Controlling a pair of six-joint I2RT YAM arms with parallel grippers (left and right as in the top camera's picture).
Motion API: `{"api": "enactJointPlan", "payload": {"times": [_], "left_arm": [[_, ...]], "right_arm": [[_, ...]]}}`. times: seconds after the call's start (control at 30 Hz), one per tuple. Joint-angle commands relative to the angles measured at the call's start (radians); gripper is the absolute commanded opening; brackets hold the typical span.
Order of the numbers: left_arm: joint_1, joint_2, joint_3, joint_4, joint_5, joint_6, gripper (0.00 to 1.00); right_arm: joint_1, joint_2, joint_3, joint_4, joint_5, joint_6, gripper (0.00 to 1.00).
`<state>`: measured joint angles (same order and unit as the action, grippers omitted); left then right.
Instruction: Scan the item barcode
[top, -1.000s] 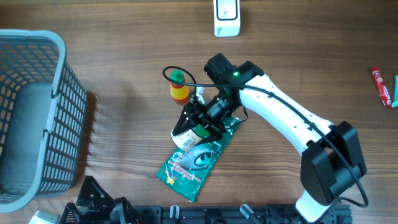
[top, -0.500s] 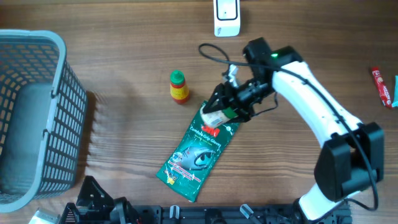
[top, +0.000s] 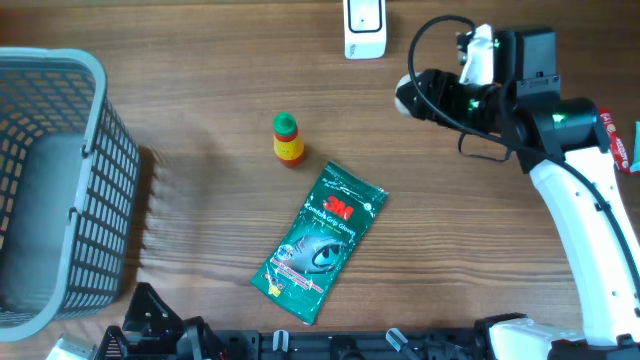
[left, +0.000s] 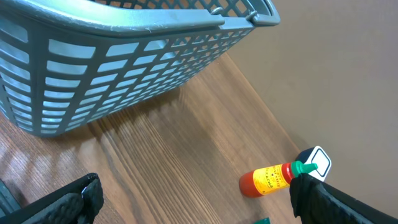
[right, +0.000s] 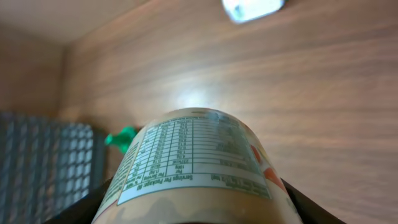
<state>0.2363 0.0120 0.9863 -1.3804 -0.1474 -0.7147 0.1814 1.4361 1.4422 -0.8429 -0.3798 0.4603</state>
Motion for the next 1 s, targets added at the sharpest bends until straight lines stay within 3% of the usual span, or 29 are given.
{"api": "enactJointPlan", "payload": {"times": [0.0, 0.1, 0.17, 0.27, 0.37, 0.5, 0.6, 0.77, 0.83, 0.97], "left_arm": [[-0.003, -0.007, 0.0, 0.003, 0.002, -0.001, 1.0], [-0.003, -0.007, 0.0, 0.003, 0.002, -0.001, 1.0], [-0.003, -0.007, 0.0, 0.003, 0.002, -0.001, 1.0], [-0.003, -0.007, 0.0, 0.003, 0.002, -0.001, 1.0], [-0.003, -0.007, 0.0, 0.003, 0.002, -0.001, 1.0], [-0.003, -0.007, 0.0, 0.003, 0.002, -0.001, 1.0], [-0.004, -0.007, 0.0, 0.003, 0.002, -0.001, 1.0], [-0.003, -0.007, 0.0, 0.003, 0.002, -0.001, 1.0], [-0.003, -0.007, 0.0, 0.003, 0.002, -0.001, 1.0], [-0.003, -0.007, 0.0, 0.003, 0.002, -0.001, 1.0]], "right_arm": [[0.0, -0.016, 0.02, 0.064, 0.103, -0.024, 0.59], [0.0, -0.015, 0.02, 0.114, 0.118, -0.075, 0.64], [0.0, 0.013, 0.02, 0.145, 0.209, -0.076, 0.58], [0.001, 0.084, 0.02, 0.225, 0.215, -0.083, 0.57], [0.018, 0.24, 0.02, 0.465, 0.213, -0.234, 0.56], [0.02, 0.433, 0.02, 0.811, 0.215, -0.236, 0.57], [0.037, 0.58, 0.02, 1.083, 0.214, -0.332, 0.63], [0.104, 0.769, 0.02, 1.484, 0.245, -0.465, 0.62], [0.119, 0.824, 0.021, 1.593, 0.327, -0.463, 0.64], [0.119, 0.897, 0.076, 1.617, 0.32, -0.46, 0.66]]}}
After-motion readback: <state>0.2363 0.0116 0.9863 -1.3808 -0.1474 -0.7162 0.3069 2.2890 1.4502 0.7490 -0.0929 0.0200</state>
